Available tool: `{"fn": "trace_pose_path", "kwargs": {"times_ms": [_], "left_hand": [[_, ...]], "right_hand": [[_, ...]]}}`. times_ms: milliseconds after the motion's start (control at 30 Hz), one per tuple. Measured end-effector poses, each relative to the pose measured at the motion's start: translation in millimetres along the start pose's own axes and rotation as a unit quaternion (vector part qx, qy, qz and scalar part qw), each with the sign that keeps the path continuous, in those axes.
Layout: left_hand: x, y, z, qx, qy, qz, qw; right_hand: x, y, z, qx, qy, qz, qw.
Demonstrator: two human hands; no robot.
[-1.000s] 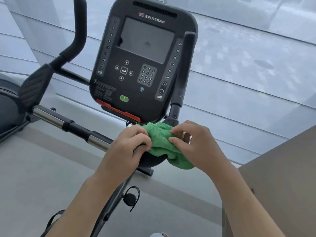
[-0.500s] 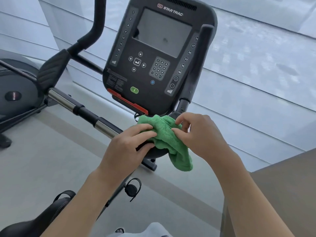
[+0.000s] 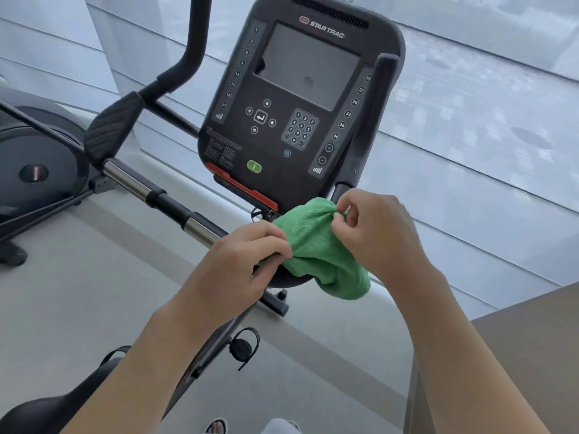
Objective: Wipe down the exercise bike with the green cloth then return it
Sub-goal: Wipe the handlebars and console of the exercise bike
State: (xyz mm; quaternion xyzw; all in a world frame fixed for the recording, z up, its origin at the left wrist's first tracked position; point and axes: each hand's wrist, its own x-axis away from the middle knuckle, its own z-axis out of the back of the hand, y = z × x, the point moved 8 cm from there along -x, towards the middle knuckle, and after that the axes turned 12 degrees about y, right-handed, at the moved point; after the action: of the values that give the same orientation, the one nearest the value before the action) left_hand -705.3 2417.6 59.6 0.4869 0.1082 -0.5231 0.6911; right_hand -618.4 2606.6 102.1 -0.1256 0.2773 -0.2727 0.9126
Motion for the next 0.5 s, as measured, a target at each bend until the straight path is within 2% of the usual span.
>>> {"fn": "trace_pose_path", "kwargs": {"times_ms": [67, 133, 200, 233, 300, 367, 500], "left_hand": [[5.2, -0.3, -7.4, -0.003, -0.037, 0.017, 0.999], [10.8, -3.2, -5.7, 0.022, -0.035, 0.048, 0.998], [13.0, -9.9, 7.9, 0.064, 0.003, 0.079, 0.995], [13.3, -14.6, 16.0, 0.070, 0.026, 0.091, 0.993], [12.2, -25.6, 27.5, 0.044, 0.052, 0.102, 0.992], [8.2, -34.7, 32.8, 0.001, 0.060, 0.096, 0.994], [-6.0, -43.0, 34.7, -0.051, 0.050, 0.078, 0.994]], "right_hand": [[2.9, 2.4, -12.0, 0.038, -0.005, -0.013, 0.999], [10.1, 3.6, -13.0, 0.029, 0.030, -0.021, 0.999], [26.2, -12.0, -9.4, -0.024, 0.082, 0.039, 0.996], [39.0, -23.7, -15.3, -0.030, 0.079, 0.082, 0.993], [65.2, -41.8, -41.1, -0.009, 0.027, 0.134, 0.991], [84.0, -48.7, -67.1, 0.032, -0.012, 0.134, 0.990], [85.5, -47.3, -80.7, 0.077, 0.034, 0.137, 0.987]]}}
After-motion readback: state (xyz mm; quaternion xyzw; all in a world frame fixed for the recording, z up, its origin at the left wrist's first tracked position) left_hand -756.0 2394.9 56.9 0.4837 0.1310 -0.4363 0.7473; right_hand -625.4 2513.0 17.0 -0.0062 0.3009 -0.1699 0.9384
